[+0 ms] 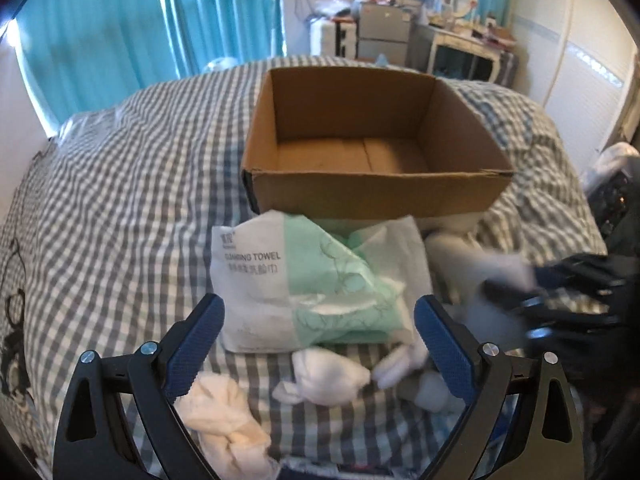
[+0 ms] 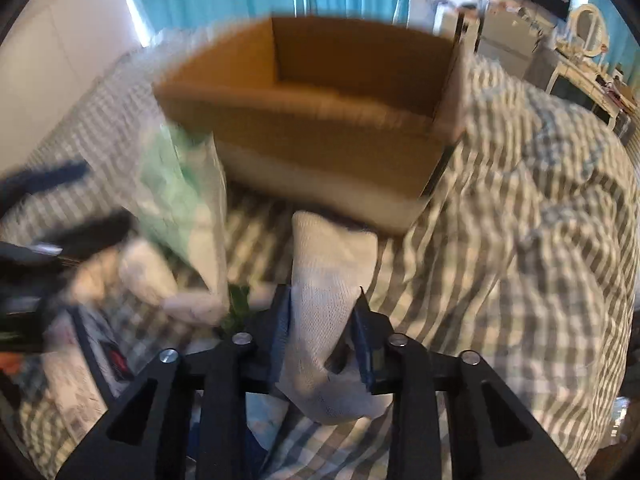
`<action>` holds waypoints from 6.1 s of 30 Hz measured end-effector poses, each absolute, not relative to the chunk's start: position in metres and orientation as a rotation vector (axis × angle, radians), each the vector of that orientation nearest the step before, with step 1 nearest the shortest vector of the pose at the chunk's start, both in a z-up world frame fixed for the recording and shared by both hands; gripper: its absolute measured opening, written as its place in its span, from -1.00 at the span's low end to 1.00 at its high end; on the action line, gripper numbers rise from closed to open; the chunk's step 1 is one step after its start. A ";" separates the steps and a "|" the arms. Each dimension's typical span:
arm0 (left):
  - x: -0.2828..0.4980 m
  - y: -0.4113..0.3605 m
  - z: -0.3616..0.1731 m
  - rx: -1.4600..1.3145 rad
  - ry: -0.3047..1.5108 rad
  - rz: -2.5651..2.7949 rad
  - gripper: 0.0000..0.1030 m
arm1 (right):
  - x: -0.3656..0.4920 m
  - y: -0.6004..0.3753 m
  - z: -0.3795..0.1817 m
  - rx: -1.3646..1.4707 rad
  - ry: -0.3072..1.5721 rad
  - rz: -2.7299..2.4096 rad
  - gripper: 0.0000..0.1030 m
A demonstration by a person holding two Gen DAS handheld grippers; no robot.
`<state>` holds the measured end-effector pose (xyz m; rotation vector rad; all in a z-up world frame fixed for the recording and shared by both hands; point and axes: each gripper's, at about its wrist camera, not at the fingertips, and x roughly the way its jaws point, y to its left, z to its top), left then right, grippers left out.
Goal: Organize soft objects
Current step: 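Grasp the face towel pack with the left gripper while the right grasps a white sock, then carry both items over the cardboard box and open both grippers to drop them, then grasp the white tissue paper pack with the right gripper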
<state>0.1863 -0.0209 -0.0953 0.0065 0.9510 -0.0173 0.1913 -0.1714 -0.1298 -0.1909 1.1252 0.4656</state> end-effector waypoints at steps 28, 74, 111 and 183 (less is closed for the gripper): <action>0.166 -0.015 -0.102 -0.039 0.979 -0.036 -0.99 | 0.166 -0.202 -0.060 -0.164 0.893 0.454 -0.48; 0.226 -0.008 0.039 -0.045 0.701 -0.155 -0.99 | 0.210 -0.170 0.034 -0.193 0.696 0.440 -0.42; 0.241 -0.022 0.041 0.083 0.751 -0.131 0.21 | 0.237 -0.197 0.035 -0.137 0.704 0.329 0.64; 0.089 0.036 -0.142 0.040 0.999 -0.043 0.42 | 0.084 -0.135 -0.091 -0.230 0.940 0.492 0.56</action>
